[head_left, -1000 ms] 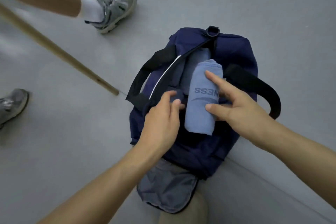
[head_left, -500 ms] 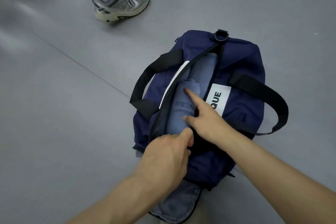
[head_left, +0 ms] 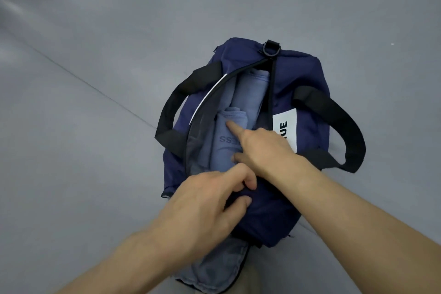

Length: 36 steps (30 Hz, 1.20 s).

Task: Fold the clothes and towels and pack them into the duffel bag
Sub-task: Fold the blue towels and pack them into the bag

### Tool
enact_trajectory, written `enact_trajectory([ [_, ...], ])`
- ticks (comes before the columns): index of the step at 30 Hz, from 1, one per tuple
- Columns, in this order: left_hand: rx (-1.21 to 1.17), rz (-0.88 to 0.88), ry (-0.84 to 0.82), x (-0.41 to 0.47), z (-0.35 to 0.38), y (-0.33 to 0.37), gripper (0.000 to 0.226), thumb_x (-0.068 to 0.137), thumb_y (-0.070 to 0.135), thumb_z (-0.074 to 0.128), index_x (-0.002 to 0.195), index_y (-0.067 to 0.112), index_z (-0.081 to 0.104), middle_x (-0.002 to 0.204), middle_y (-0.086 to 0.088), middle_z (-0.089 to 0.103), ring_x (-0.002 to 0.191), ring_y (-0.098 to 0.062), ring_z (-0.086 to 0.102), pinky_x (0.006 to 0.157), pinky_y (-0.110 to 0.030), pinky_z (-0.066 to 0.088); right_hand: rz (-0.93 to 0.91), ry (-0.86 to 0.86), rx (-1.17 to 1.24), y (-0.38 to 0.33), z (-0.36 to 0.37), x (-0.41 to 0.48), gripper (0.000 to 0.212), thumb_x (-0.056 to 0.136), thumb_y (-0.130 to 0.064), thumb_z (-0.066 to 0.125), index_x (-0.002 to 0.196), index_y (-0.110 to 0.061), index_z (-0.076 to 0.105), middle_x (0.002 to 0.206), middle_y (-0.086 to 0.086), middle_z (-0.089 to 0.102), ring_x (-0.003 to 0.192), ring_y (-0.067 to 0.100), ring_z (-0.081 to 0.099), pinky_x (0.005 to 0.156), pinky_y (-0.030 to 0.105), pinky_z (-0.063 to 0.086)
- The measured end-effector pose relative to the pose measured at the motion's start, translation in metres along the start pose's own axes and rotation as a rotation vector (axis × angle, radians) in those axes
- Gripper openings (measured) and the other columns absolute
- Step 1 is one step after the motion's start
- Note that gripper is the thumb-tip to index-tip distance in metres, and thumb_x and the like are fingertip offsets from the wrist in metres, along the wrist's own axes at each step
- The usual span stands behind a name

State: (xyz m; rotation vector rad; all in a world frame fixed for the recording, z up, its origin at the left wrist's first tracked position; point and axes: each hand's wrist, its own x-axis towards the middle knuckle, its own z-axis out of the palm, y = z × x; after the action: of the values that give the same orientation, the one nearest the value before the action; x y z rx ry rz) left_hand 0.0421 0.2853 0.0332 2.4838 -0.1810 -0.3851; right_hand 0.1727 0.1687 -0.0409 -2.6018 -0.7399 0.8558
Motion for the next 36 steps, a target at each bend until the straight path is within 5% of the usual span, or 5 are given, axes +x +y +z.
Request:
enact_trajectory([
  [4,0.285,0.044,0.189,0.014,-0.009,-0.007,0.015,0.091,0.042,0.053,0.106,0.038,0.055,0.075,0.027,0.043,0.078,-0.008,0.052,0.064,-0.027,0.044,-0.068,0.350,0.122,0.019,-0.013,-0.026,0.055,0.096,-0.040,0.052,0.148,-0.043,0.035,0.107,-0.002,0.066,0.104,0.028,0.058,0.080,0.041,0.050],
  [9,0.505,0.008,0.507,0.057,-0.044,-0.023,0.022,0.093,0.024,0.066,0.113,0.031,0.073,0.135,-0.004,0.055,0.113,-0.034,0.051,0.099,-0.038,0.038,0.351,0.494,0.020,0.055,-0.018,-0.060,0.048,0.092,-0.065,0.050,0.107,-0.019,0.051,0.097,0.003,0.062,0.088,0.032,0.061,0.063,0.035,0.039],
  [14,0.366,-0.289,0.164,0.084,-0.052,-0.035,0.054,0.098,0.026,0.058,0.149,0.038,0.045,0.163,0.005,0.031,0.144,-0.024,0.039,0.109,-0.039,0.037,0.468,0.267,0.057,0.054,0.003,-0.049,0.056,0.089,-0.072,0.046,0.094,-0.017,0.051,0.090,0.003,0.059,0.087,0.033,0.059,0.065,0.035,0.039],
  [27,0.221,-0.165,0.251,0.092,-0.008,-0.035,0.060,0.099,0.013,0.051,0.153,0.037,0.039,0.147,0.012,0.054,0.130,-0.016,0.051,0.098,-0.024,0.038,0.504,0.280,0.347,0.057,0.002,-0.017,0.050,0.092,-0.063,0.054,0.103,-0.015,0.061,0.103,0.006,0.064,0.102,0.035,0.059,0.072,0.036,0.040],
  [36,0.087,-0.103,0.200,0.103,0.027,-0.014,0.066,0.103,0.013,0.041,0.160,0.036,0.016,0.162,0.014,0.031,0.143,-0.011,0.035,0.107,-0.019,0.028,0.303,0.407,0.971,0.098,-0.017,-0.059,0.041,0.093,-0.042,0.061,0.080,-0.003,0.055,0.069,0.004,0.060,0.064,0.016,0.052,0.067,0.033,0.045],
])
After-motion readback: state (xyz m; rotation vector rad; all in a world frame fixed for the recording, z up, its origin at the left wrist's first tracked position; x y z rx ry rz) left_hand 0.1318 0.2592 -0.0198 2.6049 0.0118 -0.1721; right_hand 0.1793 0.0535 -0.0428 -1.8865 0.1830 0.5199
